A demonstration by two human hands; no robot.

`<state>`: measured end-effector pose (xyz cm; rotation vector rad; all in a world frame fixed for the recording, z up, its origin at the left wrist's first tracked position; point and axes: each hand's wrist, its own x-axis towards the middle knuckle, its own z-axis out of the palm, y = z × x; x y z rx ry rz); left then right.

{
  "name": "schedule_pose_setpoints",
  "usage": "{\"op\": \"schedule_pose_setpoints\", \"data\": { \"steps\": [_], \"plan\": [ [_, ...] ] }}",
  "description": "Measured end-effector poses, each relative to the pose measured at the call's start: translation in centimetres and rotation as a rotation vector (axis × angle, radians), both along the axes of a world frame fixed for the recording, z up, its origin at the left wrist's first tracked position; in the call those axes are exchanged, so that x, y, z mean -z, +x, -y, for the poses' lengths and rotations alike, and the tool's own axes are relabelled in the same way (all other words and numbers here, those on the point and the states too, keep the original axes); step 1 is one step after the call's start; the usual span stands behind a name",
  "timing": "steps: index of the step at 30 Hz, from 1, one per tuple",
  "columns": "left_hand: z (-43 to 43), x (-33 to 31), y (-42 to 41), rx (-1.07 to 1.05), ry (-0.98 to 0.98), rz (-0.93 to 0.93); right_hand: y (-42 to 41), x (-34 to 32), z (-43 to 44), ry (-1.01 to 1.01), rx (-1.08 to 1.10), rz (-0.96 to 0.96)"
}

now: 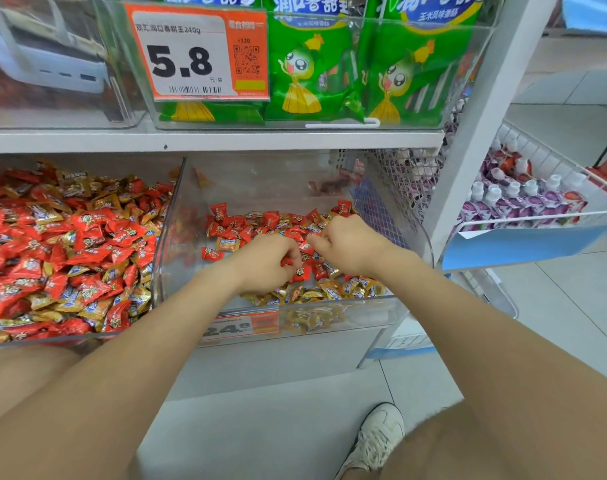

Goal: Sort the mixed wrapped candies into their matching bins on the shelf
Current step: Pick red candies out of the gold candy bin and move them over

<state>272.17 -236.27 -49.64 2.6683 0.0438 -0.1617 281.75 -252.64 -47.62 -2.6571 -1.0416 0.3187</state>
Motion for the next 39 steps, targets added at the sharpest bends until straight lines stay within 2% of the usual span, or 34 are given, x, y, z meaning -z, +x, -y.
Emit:
{"op": "schedule_pose_setpoints", "data": {
  "steps": [5,8,15,17,21,23,25,27,31,36,39],
  "plan": [
    [-0.8,-0.7,-0.8,-0.106,-0.046,0.031,0.3,0.6,-0.6,-0.075,0.042,-0.067],
    [-1.4,-0.6,-1.0,-0.178,-0.077,0.096,0.3,0.7,-1.0,-0.147,-0.015,-0.071],
    [-1.2,-0.9,-1.7,-0.211,-0.132,0.053,-1.5,0.4,-1.5,-0.501,-0.140,-0.120],
    [-1.0,-1.1,-1.8,-0.244,-0.197,0.058,-1.0,0.6,-1.3,-0.500,-0.176,-0.119],
    [-0.7,-1.4,-1.5,-0.396,-0.493,0.004,-0.2,0.9,-0.9,-0.405,-0.177,-0.088],
    [-0.7,-1.3,-1.2,-0.419,-0.534,-0.017,0.1,0.8,-0.8,-0.331,-0.156,-0.116],
    [-0.9,-0.8,-0.9,-0.363,-0.423,0.025,0.3,0.4,-0.7,-0.279,-0.122,-0.149],
    [-1.0,-0.3,-0.4,-0.239,-0.166,0.062,0.5,0.2,-0.6,-0.261,-0.089,-0.169],
    [-0.7,0.3,-0.1,-0.031,0.127,-0.146,0.9,0.1,-0.2,-0.278,-0.071,-0.146],
    [-0.2,0.5,0.0,-0.030,0.243,-0.102,0.9,0.8,-0.5,-0.211,-0.046,-0.143],
    [-0.2,0.3,-0.1,-0.136,0.253,-0.049,0.3,1.1,-1.2,-0.204,-0.125,-0.110]
  ]
}}
